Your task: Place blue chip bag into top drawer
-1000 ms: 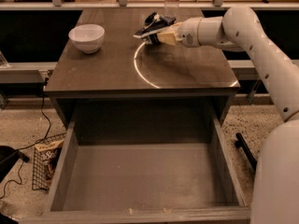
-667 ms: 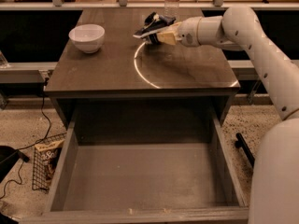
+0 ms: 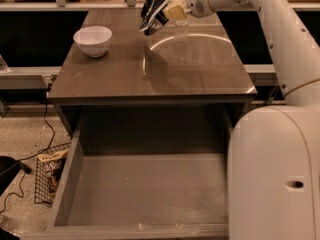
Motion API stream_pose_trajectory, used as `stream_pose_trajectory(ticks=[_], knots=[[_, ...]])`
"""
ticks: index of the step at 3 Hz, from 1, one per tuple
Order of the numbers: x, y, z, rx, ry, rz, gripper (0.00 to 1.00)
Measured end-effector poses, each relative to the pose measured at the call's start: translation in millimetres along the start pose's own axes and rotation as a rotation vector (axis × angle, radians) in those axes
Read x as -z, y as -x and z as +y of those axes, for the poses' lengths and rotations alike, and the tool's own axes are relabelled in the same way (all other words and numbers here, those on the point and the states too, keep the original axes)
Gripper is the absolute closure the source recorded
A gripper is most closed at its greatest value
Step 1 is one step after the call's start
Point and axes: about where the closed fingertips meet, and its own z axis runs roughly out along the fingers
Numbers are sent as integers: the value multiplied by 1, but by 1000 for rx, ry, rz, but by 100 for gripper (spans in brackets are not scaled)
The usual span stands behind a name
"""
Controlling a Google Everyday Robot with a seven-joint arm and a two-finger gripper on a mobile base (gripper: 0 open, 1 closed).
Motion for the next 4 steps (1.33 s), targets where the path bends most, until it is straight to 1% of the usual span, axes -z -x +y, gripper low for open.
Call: stream_pose_trajectory(ticks=[1,2,3,4], knots=[[27,39,0,69,-38,79,100],[27,39,0,69,-37,79,100],[25,41,10,95,-35,92,100],[49,71,35,143,-73,104,100]])
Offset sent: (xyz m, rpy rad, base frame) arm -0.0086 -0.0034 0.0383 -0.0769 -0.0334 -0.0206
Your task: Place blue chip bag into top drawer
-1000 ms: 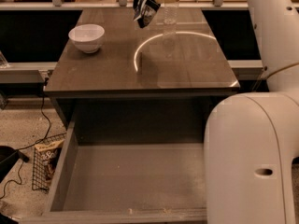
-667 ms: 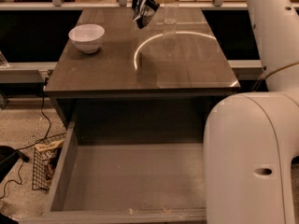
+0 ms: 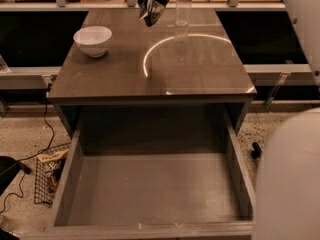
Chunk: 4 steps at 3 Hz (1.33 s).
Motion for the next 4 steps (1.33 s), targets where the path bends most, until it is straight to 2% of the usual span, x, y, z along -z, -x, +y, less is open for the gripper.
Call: stream_pose_trajectory(ticks=[1,2,4], knots=[[80,56,35,-2,-119,-27,100],[130,69,74,-57,-170,-75,100],[175,30,188,-231,-130,-78,100]])
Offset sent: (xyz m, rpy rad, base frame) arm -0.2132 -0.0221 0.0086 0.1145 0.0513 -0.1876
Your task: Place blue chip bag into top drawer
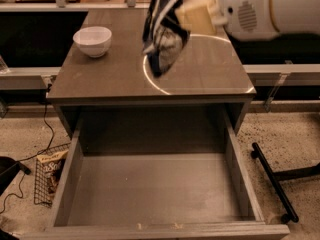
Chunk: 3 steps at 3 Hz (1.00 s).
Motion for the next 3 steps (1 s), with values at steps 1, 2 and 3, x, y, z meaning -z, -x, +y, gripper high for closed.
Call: stream_pose_trajectory(ticks=[1,2,3], knots=[[37,-42,74,-105,-34,61,100],[53,-63,97,-177,-80,95,100],[53,-63,97,-175,-81,94,100]])
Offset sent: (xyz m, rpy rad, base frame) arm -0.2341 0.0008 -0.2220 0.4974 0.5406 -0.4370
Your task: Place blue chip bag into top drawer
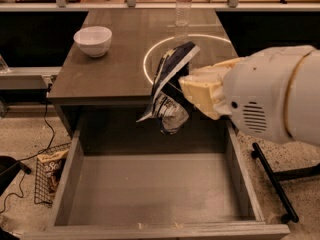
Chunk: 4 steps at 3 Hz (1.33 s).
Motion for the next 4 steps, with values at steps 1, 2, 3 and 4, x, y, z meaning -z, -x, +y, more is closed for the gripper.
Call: stream_pose_trajectory(ticks=[1,2,3,4], knots=[[-1,-1,0,0,0,2,98],[-27,-14,-12,-10,-4,44,76],[-68,-75,-37,-94,10,94,52],[-96,-145,-42,-197,89,139,29]])
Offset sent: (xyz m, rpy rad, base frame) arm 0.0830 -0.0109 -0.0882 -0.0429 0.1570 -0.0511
